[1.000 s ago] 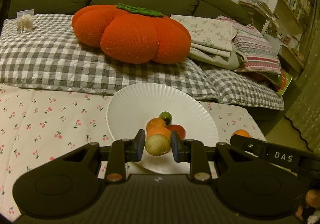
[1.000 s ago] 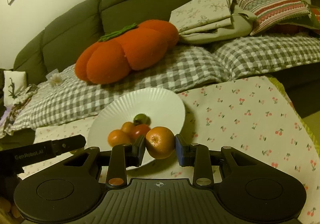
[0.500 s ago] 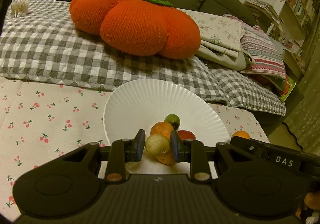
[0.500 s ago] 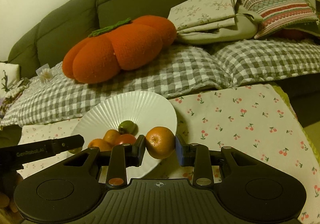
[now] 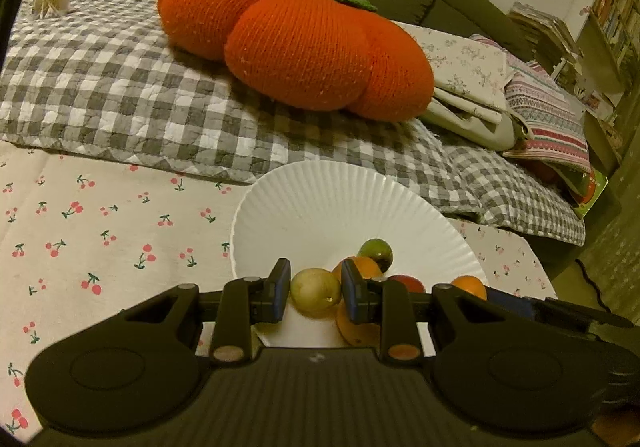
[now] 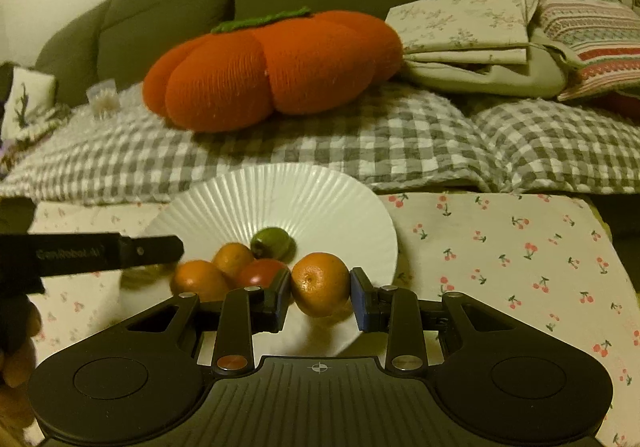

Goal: Organize fruits
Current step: 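Open both tools to drop the fruits onto the white plate, then move both open tools back to the remaining fruits on the cloth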

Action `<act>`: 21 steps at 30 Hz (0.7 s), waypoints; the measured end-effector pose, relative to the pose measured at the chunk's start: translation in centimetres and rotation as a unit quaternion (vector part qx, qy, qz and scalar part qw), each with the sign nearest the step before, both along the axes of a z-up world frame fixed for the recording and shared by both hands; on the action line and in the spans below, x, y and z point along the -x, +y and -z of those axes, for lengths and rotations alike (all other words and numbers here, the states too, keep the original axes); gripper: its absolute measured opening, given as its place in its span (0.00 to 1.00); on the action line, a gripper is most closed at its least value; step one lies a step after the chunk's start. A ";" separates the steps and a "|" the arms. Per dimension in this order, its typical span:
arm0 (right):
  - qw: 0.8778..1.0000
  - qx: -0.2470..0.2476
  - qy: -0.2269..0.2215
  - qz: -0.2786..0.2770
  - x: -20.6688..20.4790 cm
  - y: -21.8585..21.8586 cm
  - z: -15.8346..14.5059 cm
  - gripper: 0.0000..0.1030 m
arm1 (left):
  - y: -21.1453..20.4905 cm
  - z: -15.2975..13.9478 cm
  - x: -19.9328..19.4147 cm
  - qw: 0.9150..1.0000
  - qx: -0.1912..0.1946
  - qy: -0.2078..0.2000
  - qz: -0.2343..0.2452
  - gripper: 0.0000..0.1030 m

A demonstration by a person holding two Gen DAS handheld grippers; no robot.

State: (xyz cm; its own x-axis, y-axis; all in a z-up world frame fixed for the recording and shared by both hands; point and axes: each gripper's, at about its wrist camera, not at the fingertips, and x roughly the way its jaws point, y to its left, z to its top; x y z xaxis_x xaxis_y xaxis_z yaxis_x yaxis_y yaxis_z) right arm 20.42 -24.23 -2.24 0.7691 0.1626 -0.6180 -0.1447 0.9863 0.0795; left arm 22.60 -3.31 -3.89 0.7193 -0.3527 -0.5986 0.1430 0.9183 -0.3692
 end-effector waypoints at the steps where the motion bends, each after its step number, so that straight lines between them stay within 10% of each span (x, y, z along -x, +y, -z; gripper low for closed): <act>1: 1.000 0.003 0.001 -0.001 -0.2 0.1 0.2 0.30 | 0.0 0.1 0.0 1.000 -0.001 0.001 0.000 0.25; 7: 1.000 0.011 -0.006 -0.005 -0.6 0.5 0.6 0.32 | -0.1 0.1 0.2 1.000 -0.002 -0.001 0.002 0.29; 9: 1.000 0.005 -0.004 -0.005 -0.5 0.4 0.6 0.32 | 0.1 -0.2 0.4 1.000 0.008 -0.001 0.002 0.43; 13: 1.000 -0.005 -0.017 0.011 -0.1 0.1 -0.1 0.59 | 0.2 -1.1 1.1 1.000 0.009 -0.010 0.001 0.49; 21: 0.999 -0.024 -0.027 0.033 1.1 0.1 -1.4 0.61 | 0.5 -3.1 3.4 1.000 -0.007 -0.019 -0.007 0.61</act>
State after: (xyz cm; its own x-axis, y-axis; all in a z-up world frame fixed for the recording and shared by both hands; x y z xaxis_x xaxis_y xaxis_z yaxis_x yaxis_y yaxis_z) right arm 19.36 -24.13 -0.85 0.8115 0.1394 -0.5675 -0.0855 0.9890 0.1207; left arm 19.16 -2.85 -0.77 0.7466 -0.3346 -0.5749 0.1444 0.9252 -0.3509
